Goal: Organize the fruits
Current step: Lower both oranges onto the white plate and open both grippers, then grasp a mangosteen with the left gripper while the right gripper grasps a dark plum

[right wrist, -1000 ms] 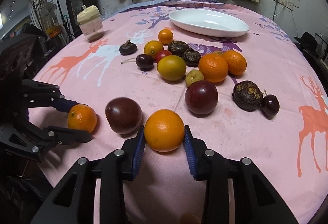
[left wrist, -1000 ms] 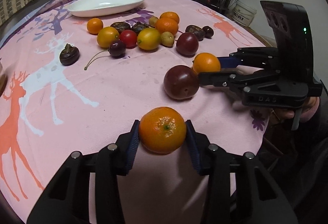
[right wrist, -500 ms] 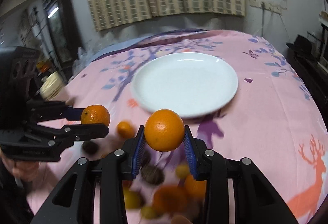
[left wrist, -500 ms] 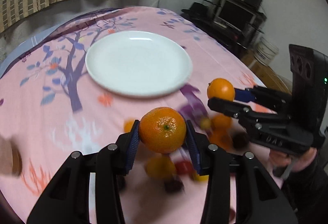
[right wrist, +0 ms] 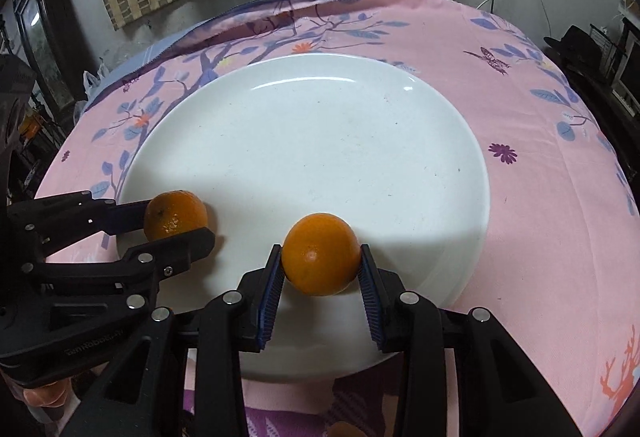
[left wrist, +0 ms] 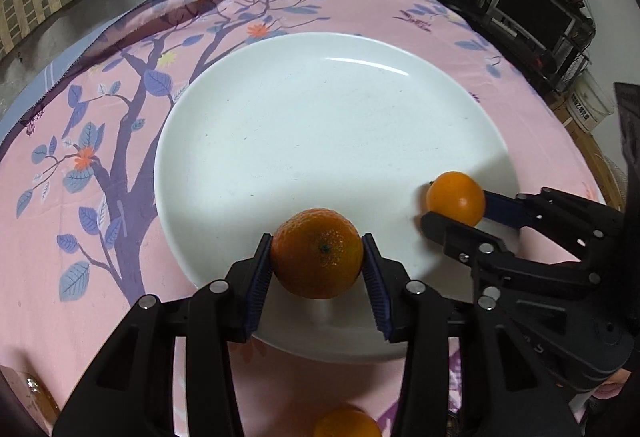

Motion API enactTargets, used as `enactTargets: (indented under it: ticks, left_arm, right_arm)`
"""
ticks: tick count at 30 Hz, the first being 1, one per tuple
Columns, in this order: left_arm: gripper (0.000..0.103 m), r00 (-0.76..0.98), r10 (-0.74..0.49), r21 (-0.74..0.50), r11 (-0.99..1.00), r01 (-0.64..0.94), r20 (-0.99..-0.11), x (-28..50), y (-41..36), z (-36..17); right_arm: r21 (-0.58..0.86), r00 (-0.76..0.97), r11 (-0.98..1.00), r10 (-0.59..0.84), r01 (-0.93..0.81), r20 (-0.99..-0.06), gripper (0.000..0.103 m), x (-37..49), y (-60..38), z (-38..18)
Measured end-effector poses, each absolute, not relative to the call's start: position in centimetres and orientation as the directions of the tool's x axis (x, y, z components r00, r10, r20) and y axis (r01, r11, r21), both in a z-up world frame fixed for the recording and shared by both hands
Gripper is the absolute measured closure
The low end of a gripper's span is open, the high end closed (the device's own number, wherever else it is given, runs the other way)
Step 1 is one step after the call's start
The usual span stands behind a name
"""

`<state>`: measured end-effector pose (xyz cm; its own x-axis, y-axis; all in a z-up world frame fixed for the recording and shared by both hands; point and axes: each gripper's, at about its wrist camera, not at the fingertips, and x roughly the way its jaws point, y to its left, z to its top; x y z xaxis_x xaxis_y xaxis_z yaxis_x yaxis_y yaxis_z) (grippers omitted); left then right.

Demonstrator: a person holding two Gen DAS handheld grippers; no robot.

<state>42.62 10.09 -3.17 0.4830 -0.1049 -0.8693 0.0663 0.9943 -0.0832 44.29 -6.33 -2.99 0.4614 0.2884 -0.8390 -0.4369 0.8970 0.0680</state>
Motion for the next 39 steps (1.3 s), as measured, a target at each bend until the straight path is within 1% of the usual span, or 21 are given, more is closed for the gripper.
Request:
enactTargets:
  ticks: [1, 2, 4, 5, 6, 8, 10, 11, 13, 15, 18, 21, 24, 28, 33, 36, 37, 38, 39]
  left_arm:
    - [0.059, 0.487, -0.087, -0.064, 0.996, 0.063, -0.869, 42.7, 10.1, -3.2]
    - [0.052, 0.489, -0.067, -0.048, 0.997, 0.052, -0.87, 42.8, 10.2, -3.1]
    - [0.041, 0.508, -0.066, -0.051, 0.998, 0.042, -0.859, 42.1, 10.5, -2.3]
    - [0.031, 0.524, -0.076, -0.064, 0.997, 0.041, -0.848, 41.4, 10.7, -1.5]
    - [0.02, 0.537, -0.084, -0.073, 0.996, 0.042, -0.839, 40.6, 11.0, -0.7]
    - [0.011, 0.573, -0.087, -0.077, 0.996, 0.041, -0.815, 38.6, 11.5, 0.7]
    - [0.01, 0.604, -0.084, -0.069, 0.996, 0.048, -0.792, 36.3, 11.9, 1.9]
    - [0.009, 0.617, -0.086, -0.066, 0.996, 0.054, -0.782, 35.0, 12.1, 2.4]
    - [0.008, 0.63, -0.085, -0.065, 0.996, 0.055, -0.772, 32.6, 12.5, 2.7]
    - [0.007, 0.633, -0.082, -0.065, 0.997, 0.05, -0.77, 30.1, 13.1, 2.4]
    - [0.007, 0.652, -0.073, -0.055, 0.997, 0.048, -0.755, 26.7, 13.9, 1.5]
    - [0.007, 0.661, -0.062, -0.032, 0.998, 0.057, -0.748, 24.2, 14.3, 0.6]
    - [0.007, 0.659, -0.069, -0.025, 0.997, 0.075, -0.749, 22.7, 14.5, -0.1]
    - [0.007, 0.655, -0.07, -0.017, 0.996, 0.086, -0.752, 21.6, 14.8, -0.9]
    - [0.007, 0.649, -0.069, -0.022, 0.997, 0.081, -0.758, 20.9, 15.4, -1.5]
    - [0.007, 0.648, -0.073, -0.04, 0.997, 0.065, -0.758, 20.7, 16.1, -1.5]
    - [0.007, 0.647, -0.077, -0.049, 0.997, 0.061, -0.759, 20.7, 16.3, -1.6]
    - [0.007, 0.645, -0.082, -0.061, 0.997, 0.056, -0.76, 20.6, 16.5, -1.7]
    - [0.007, 0.642, -0.09, -0.071, 0.996, 0.055, -0.762, 20.6, 16.6, -1.8]
  right_arm:
    - [0.075, 0.456, 0.896, 0.293, -0.437, -0.84, 0.064, 44.3, -6.3, -2.9]
    - [0.072, 0.467, 0.896, 0.296, -0.439, -0.833, 0.062, 44.0, -6.3, -2.5]
    - [0.05, 0.503, 0.897, 0.291, -0.438, -0.814, 0.059, 43.0, -6.7, -1.5]
    - [0.048, 0.522, 0.896, 0.3, -0.441, -0.798, 0.055, 42.0, -7.2, -0.6]
    - [0.053, 0.536, 0.895, 0.312, -0.444, -0.785, 0.053, 41.1, -7.8, 0.3]
    - [0.061, 0.56, 0.887, 0.341, -0.457, -0.755, 0.041, 38.5, -9.0, 1.9]
    - [0.067, 0.572, 0.87, 0.378, -0.489, -0.728, 0.039, 35.3, -10.0, 3.1]
    - [0.065, 0.574, 0.854, 0.402, -0.517, -0.714, 0.035, 32.8, -10.5, 3.6]
    - [0.066, 0.568, 0.829, 0.436, -0.555, -0.698, 0.032, 29.5, -11.0, 4.0]
    - [0.084, 0.528, 0.786, 0.486, -0.613, -0.696, 0.032, 25.2, -11.6, 3.8]
    - [0.114, 0.441, 0.716, 0.539, -0.689, -0.718, 0.032, 20.2, -11.6, 2.4]
    - [0.105, 0.388, 0.672, 0.54, -0.733, -0.747, 0.032, 15.9, -10.8, 0.3]
    - [0.065, 0.405, 0.68, 0.508, -0.73, -0.76, 0.032, 13.7, -9.9, -1.2]
    - [0.059, 0.42, 0.704, 0.487, -0.708, -0.766, 0.032, 13.1, -9.6, -2.1]
    - [0.014, 0.453, 0.733, 0.436, -0.68, -0.778, 0.033, 12.9, -9.5, -3.0]
    - [0.02, 0.447, 0.741, 0.426, -0.671, -0.787, 0.042, 13.1, -9.6, -3.6]
    - [0.022, 0.445, 0.744, 0.422, -0.667, -0.79, 0.046, 13.2, -9.6, -3.7]
    - [0.022, 0.445, 0.749, 0.417, -0.663, -0.792, 0.053, 13.3, -9.7, -3.8]
    - [0.022, 0.445, 0.75, 0.415, -0.661, -0.794, 0.056, 13.3, -9.7, -3.9]
